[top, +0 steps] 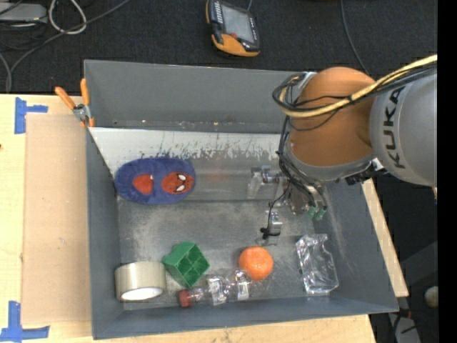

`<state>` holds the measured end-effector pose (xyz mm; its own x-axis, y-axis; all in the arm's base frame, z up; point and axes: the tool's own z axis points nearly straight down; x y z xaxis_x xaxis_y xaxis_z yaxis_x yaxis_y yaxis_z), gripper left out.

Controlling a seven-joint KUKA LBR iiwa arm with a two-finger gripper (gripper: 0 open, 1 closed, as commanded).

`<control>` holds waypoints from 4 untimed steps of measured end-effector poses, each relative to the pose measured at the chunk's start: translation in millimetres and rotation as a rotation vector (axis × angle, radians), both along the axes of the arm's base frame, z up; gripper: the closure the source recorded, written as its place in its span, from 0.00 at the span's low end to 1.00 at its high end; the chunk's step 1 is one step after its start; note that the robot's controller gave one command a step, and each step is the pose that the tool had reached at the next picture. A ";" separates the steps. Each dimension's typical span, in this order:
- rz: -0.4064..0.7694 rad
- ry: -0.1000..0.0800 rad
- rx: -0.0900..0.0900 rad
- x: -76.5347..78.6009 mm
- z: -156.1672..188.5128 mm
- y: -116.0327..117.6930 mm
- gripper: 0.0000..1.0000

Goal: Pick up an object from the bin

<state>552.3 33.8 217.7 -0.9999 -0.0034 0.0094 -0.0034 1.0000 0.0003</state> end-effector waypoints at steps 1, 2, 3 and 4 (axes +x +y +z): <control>-0.002 -0.008 0.000 1.3 4.8 -0.3 0.00; 0.005 -0.005 0.002 -27.5 -130.3 -46.1 0.00; 0.083 -0.016 0.002 -34.9 -100.9 84.7 0.00; -0.050 0.009 0.001 -75.7 -117.6 -17.6 0.00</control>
Offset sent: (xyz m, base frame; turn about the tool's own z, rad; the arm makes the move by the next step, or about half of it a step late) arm -0.0313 -0.0529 -0.1477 -0.0064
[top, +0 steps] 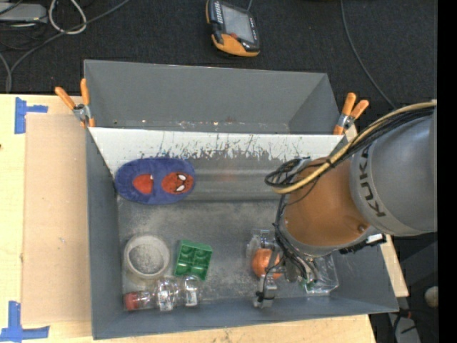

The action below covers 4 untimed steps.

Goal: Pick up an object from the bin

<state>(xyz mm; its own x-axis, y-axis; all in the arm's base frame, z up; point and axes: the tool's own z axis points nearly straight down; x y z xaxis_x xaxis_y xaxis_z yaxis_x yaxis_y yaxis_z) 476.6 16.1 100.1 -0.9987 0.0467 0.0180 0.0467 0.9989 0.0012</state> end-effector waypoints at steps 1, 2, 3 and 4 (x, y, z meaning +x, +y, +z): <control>0.295 -0.016 -0.002 35.8 -22.6 136.7 0.00; 0.125 -0.007 0.004 33.5 -26.8 -7.0 1.00; 0.065 -0.005 -0.002 33.0 -28.0 -55.5 1.00; 0.074 -0.004 -0.003 32.7 -24.4 -51.5 1.00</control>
Offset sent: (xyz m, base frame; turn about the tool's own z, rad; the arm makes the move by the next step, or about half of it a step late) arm 0.0310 -0.0550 -0.0301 -0.0688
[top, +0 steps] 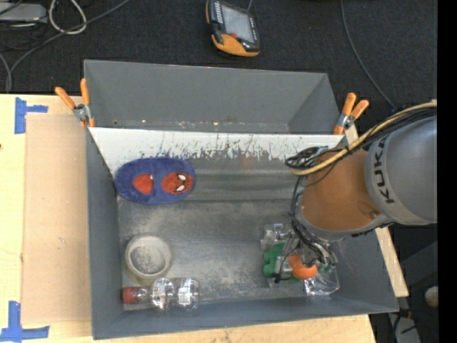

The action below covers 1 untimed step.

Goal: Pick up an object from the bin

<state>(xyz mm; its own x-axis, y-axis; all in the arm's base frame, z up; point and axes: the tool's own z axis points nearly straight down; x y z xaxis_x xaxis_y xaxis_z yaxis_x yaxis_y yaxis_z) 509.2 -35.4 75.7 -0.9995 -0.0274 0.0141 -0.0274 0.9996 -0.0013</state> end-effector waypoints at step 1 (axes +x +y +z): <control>0.000 0.003 0.002 -0.9 11.7 2.1 1.00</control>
Offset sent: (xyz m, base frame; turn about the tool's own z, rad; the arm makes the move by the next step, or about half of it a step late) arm -0.0011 0.0034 0.0187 -0.0027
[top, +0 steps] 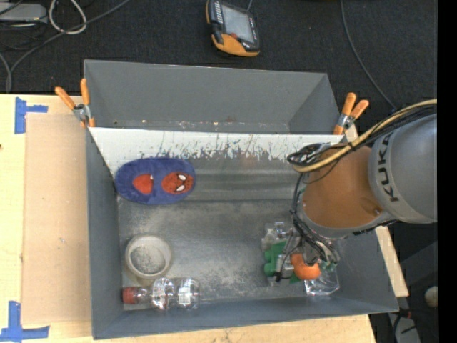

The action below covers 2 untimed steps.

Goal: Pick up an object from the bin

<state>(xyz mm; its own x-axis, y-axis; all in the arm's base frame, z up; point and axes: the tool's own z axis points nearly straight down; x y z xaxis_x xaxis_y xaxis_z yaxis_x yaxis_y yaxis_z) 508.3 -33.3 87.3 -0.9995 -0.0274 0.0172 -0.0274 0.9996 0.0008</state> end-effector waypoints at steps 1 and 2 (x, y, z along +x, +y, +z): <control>0.000 -0.001 0.001 0.0 7.9 0.4 1.00; -0.001 0.011 0.001 -3.0 39.8 0.8 1.00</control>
Offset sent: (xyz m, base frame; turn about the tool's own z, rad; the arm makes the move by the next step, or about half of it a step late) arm 0.0002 -0.0003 0.0863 0.0005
